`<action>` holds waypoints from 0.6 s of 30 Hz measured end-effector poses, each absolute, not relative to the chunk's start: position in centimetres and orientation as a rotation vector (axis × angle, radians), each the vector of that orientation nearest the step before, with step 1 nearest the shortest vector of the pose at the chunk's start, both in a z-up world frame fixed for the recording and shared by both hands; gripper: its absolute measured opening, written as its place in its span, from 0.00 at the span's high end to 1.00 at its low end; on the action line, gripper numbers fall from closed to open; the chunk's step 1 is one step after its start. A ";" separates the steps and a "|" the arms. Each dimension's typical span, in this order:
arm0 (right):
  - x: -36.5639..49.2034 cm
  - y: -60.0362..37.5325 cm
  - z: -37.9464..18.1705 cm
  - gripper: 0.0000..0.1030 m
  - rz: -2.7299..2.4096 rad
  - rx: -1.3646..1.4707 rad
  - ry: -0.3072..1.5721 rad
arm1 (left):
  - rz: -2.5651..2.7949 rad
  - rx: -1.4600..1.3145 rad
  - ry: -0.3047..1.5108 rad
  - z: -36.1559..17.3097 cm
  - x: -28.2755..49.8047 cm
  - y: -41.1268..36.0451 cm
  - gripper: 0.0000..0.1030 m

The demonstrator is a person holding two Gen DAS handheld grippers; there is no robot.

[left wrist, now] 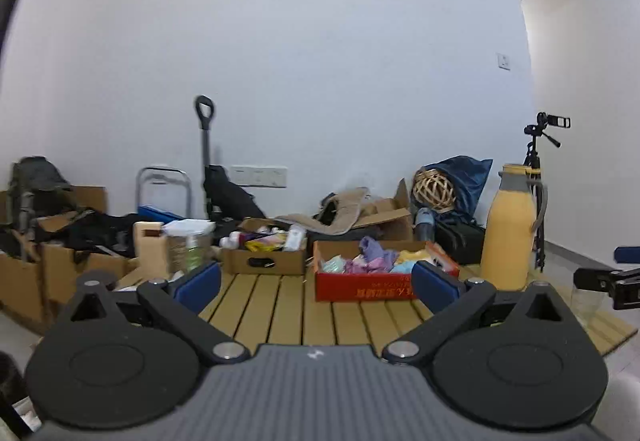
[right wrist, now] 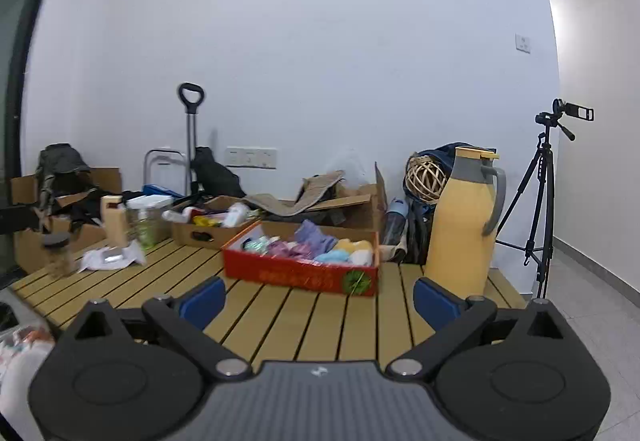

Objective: Organize soft objects

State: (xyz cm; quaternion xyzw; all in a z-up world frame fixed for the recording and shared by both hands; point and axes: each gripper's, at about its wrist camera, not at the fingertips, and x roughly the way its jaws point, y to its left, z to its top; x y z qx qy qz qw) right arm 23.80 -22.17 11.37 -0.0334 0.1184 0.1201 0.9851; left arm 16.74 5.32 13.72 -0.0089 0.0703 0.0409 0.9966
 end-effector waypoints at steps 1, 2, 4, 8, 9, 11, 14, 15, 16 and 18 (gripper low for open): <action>22.2 -22.0 10.8 0.02 0.248 -0.071 0.229 | 0.092 -0.016 0.143 13.2 15.4 5.0 0.00; 20.5 -21.9 10.3 0.01 0.250 -0.063 0.222 | 0.093 -0.011 0.147 12.8 14.0 4.7 0.00; 17.2 -21.8 9.0 0.00 0.260 -0.032 0.223 | 0.080 -0.018 0.157 11.5 10.9 4.1 0.00; 12.2 -21.0 6.0 0.00 0.294 -0.041 0.233 | 0.048 -0.033 0.178 8.7 6.7 3.4 0.00; 11.5 -20.8 5.5 0.00 0.299 -0.047 0.236 | 0.053 -0.032 0.184 8.2 5.8 3.3 0.00; 9.2 -20.4 4.3 0.00 0.302 -0.067 0.232 | 0.059 -0.026 0.192 7.3 4.0 3.0 0.00; 5.4 -20.1 2.7 0.00 0.267 -0.066 0.210 | 0.065 -0.012 0.187 6.3 1.3 2.1 0.00; 4.2 -19.9 2.3 0.00 0.257 -0.066 0.205 | 0.068 -0.008 0.181 6.1 0.8 1.9 0.00; 2.9 -19.7 1.9 0.00 0.270 -0.073 0.196 | 0.068 -0.003 0.176 5.8 0.1 1.6 0.00; 1.1 -19.2 1.3 0.00 0.302 -0.109 0.187 | 0.060 0.005 0.172 5.6 -0.9 1.2 0.00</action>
